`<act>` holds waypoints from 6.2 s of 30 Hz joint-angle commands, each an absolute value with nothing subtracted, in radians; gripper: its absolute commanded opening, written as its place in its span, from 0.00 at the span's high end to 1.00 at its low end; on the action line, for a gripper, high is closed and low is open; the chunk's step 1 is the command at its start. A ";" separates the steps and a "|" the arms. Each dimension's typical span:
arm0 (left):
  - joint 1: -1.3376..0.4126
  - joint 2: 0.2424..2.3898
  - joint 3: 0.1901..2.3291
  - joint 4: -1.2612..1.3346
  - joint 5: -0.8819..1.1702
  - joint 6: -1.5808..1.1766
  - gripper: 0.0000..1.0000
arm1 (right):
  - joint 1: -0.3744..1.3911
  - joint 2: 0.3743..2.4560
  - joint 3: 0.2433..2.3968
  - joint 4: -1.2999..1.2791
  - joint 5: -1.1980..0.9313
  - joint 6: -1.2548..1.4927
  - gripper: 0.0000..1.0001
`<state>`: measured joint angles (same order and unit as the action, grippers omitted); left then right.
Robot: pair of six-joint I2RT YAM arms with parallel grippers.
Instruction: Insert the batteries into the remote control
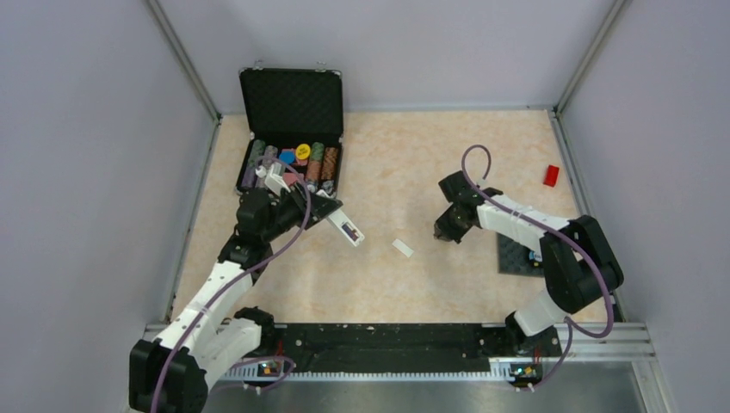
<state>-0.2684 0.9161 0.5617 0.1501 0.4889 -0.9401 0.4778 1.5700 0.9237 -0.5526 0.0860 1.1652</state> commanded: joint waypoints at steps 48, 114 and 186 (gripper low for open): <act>-0.261 0.791 0.576 0.004 0.424 -0.842 1.00 | 0.560 1.577 1.066 -0.645 0.072 -0.222 0.56; -0.269 0.982 0.561 0.446 0.794 -1.036 1.00 | 0.709 1.154 1.022 -0.310 -0.443 0.525 1.00; -0.434 1.226 0.555 0.495 0.740 -1.161 1.00 | 0.960 1.392 1.345 -0.817 -0.159 0.651 0.80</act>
<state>-0.4320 1.2224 0.5198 0.4183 0.7429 -1.1336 0.9527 1.4521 1.3247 -0.8337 -0.2001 0.6323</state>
